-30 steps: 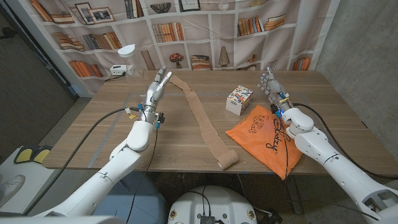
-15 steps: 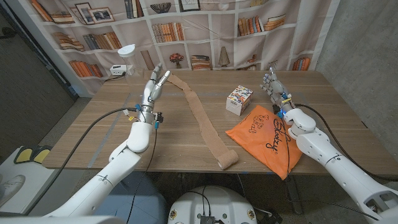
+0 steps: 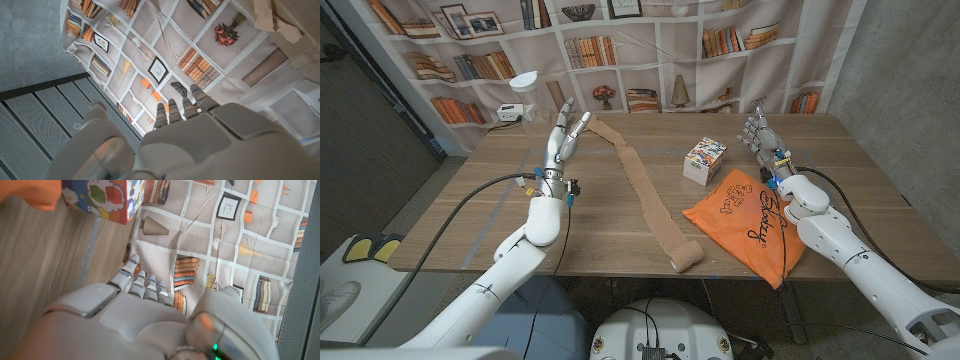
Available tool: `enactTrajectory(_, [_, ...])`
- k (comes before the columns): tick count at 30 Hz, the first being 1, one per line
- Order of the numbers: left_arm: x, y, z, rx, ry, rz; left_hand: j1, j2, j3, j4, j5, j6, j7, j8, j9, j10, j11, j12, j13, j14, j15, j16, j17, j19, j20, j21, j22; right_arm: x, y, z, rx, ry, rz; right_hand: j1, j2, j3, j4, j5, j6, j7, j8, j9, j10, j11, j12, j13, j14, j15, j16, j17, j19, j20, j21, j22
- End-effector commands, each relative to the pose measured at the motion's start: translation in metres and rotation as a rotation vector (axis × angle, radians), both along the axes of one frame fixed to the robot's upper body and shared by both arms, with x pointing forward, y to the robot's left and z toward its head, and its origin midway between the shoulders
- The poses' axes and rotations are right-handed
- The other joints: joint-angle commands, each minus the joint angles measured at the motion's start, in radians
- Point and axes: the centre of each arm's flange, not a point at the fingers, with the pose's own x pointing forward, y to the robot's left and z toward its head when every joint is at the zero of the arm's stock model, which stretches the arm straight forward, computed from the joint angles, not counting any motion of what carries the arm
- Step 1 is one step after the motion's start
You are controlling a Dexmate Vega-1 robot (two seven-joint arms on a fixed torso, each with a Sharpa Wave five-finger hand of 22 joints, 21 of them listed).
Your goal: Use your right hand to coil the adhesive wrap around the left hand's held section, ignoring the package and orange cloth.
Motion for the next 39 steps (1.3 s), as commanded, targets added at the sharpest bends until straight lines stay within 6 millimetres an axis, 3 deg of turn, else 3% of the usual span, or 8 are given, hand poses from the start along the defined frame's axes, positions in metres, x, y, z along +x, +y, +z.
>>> enactTrajectory(1, [-0.008,0.003,0.001,-0.044,-0.036,0.066,0.007,-0.004,-0.005,0.001,0.001,-0.007,0.001,0.001,0.002,-0.014,0.004,-0.007,0.003,-0.014,0.005,-0.004,0.003,-0.014,0.001,-0.004,0.002,-0.002,0.003,0.004,-0.023,-0.020,0.004,0.008,0.003,0.001,-0.004,-0.005,-0.006,0.013,0.002,0.003,0.007,0.010,0.004,0.003,-0.008,-0.005,-0.002,0.002,-0.004,-0.005,-0.005,0.004])
enactTrajectory(6, [-0.012,0.005,0.000,-0.067,-0.041,0.083,0.006,-0.005,-0.006,0.002,0.001,-0.007,0.001,0.001,0.002,-0.017,0.007,-0.007,0.004,-0.019,0.010,-0.003,0.003,-0.021,0.010,-0.004,0.002,-0.003,0.004,0.006,-0.025,-0.026,0.008,0.008,0.004,0.001,-0.004,-0.005,-0.005,0.014,0.002,0.003,0.009,0.011,0.005,0.002,-0.010,-0.007,-0.002,0.003,-0.007,-0.007,-0.007,0.004])
enactTrajectory(11, [-0.015,0.009,0.000,-0.076,-0.042,0.109,0.005,-0.004,-0.007,0.004,0.001,-0.009,0.020,0.001,0.002,-0.015,0.010,-0.006,0.004,-0.018,0.014,-0.001,0.003,-0.024,0.016,-0.003,0.003,-0.006,0.005,0.008,-0.034,-0.037,0.005,0.007,0.005,0.002,-0.004,-0.005,-0.003,0.014,0.003,0.003,0.011,0.009,0.005,0.002,-0.025,-0.015,-0.007,0.003,-0.025,-0.017,-0.014,0.004])
enactTrajectory(23, [-0.017,0.023,0.000,-0.112,-0.037,0.159,0.005,-0.001,-0.006,0.005,0.001,-0.017,0.024,-0.001,0.002,-0.023,0.022,-0.008,0.004,-0.027,0.026,-0.001,0.003,-0.039,0.034,-0.005,0.003,-0.004,0.004,0.007,-0.044,-0.031,0.007,0.008,0.006,0.003,-0.005,-0.005,-0.002,0.016,0.004,0.003,0.014,0.011,0.006,0.002,-0.027,-0.015,-0.007,0.003,-0.028,-0.019,-0.014,0.004])
enactTrajectory(39, [-0.025,0.030,0.001,-0.210,-0.065,0.240,0.008,0.007,-0.004,0.007,0.002,-0.035,0.039,-0.005,0.001,-0.039,0.040,-0.012,0.004,-0.052,0.042,-0.005,0.003,-0.060,0.039,-0.005,0.004,0.001,-0.001,0.001,-0.023,-0.019,0.009,0.007,0.007,0.005,-0.006,-0.006,-0.002,0.017,0.004,0.003,0.013,0.010,0.005,0.002,-0.030,-0.013,-0.006,0.003,-0.032,-0.017,-0.014,0.004])
